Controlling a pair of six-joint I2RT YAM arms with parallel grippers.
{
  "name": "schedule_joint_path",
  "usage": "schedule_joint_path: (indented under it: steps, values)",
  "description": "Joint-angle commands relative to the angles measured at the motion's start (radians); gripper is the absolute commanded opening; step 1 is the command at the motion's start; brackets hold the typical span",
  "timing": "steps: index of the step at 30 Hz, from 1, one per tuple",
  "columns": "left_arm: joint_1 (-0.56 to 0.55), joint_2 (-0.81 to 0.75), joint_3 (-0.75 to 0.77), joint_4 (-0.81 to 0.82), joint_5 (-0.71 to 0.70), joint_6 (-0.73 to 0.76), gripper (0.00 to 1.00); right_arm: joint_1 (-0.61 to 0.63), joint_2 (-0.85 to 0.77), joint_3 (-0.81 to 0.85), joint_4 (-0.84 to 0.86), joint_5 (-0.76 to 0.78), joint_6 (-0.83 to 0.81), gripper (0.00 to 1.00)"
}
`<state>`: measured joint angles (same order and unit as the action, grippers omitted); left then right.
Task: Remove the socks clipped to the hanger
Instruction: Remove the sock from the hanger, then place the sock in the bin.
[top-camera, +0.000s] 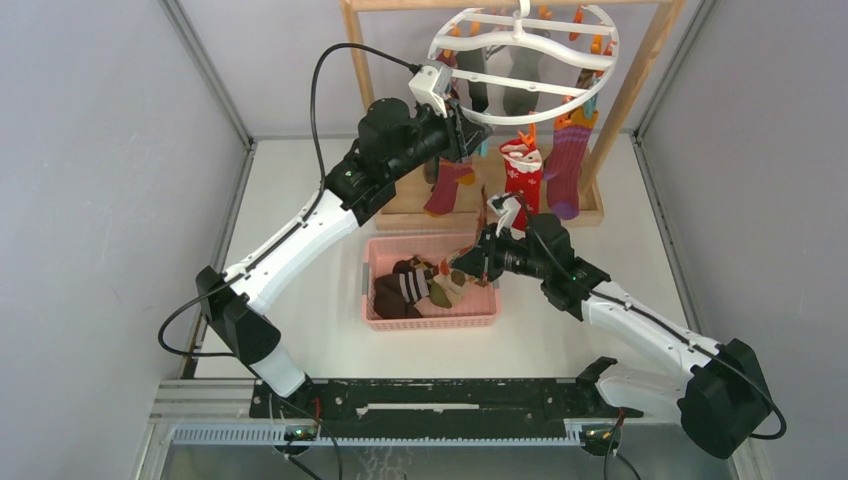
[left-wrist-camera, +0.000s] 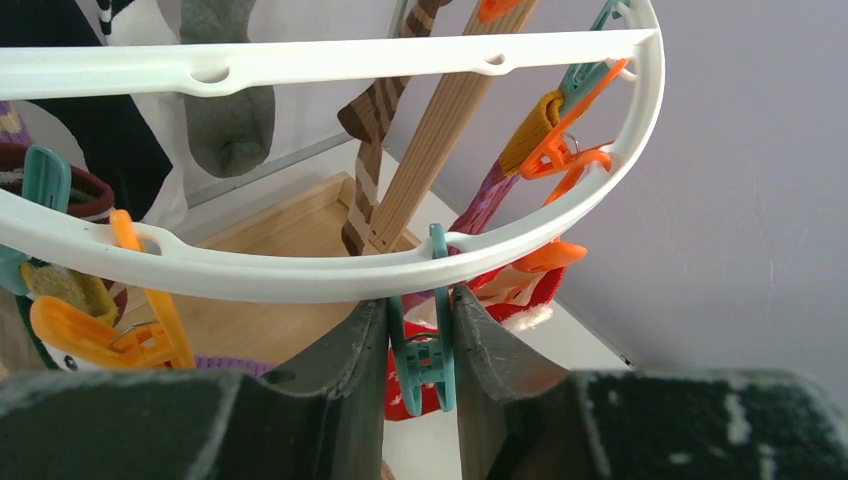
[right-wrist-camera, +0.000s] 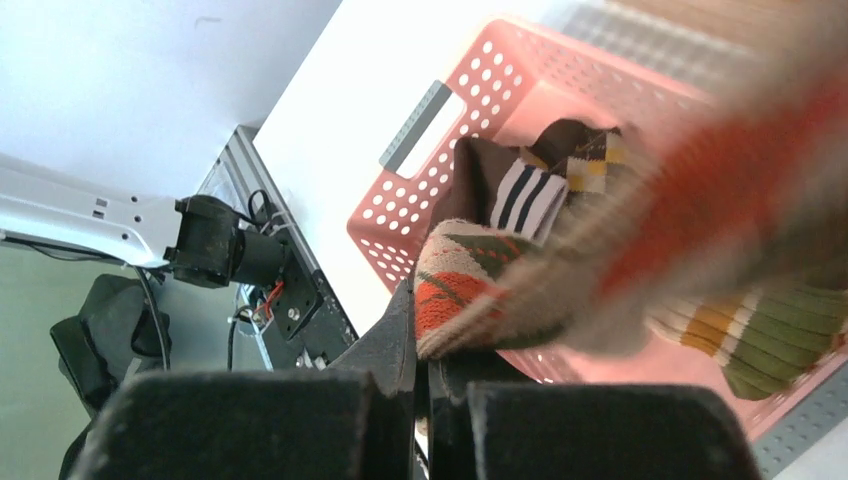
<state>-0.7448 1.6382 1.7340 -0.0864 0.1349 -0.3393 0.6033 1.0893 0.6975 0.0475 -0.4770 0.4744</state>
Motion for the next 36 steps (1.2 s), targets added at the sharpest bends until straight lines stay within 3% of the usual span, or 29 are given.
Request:
schedule_joint_path:
  steps: [1,18,23,28,31,36]
  values:
    - [0.001,-0.036,0.058,-0.007,0.004,0.023,0.0,0.038,-0.019,-0.029,0.015,0.046,-0.015,0.0]
    - [0.001,-0.053,0.024,-0.001,0.005,0.023,0.01,0.079,0.013,-0.061,0.032,0.075,-0.012,0.0]
    - [0.001,-0.059,0.003,-0.001,0.012,0.026,0.15,0.088,0.064,-0.061,0.051,0.08,-0.007,0.03]
    - [0.002,-0.069,-0.024,-0.001,0.011,0.027,0.25,0.09,0.116,-0.061,0.066,0.087,0.001,0.14]
    - [0.002,-0.074,-0.036,-0.001,0.01,0.03,0.37,0.09,0.138,-0.06,0.064,0.095,0.007,0.25]
    - [0.002,-0.086,-0.058,-0.001,0.004,0.033,0.51,0.094,0.15,-0.043,0.028,0.118,0.001,0.35]
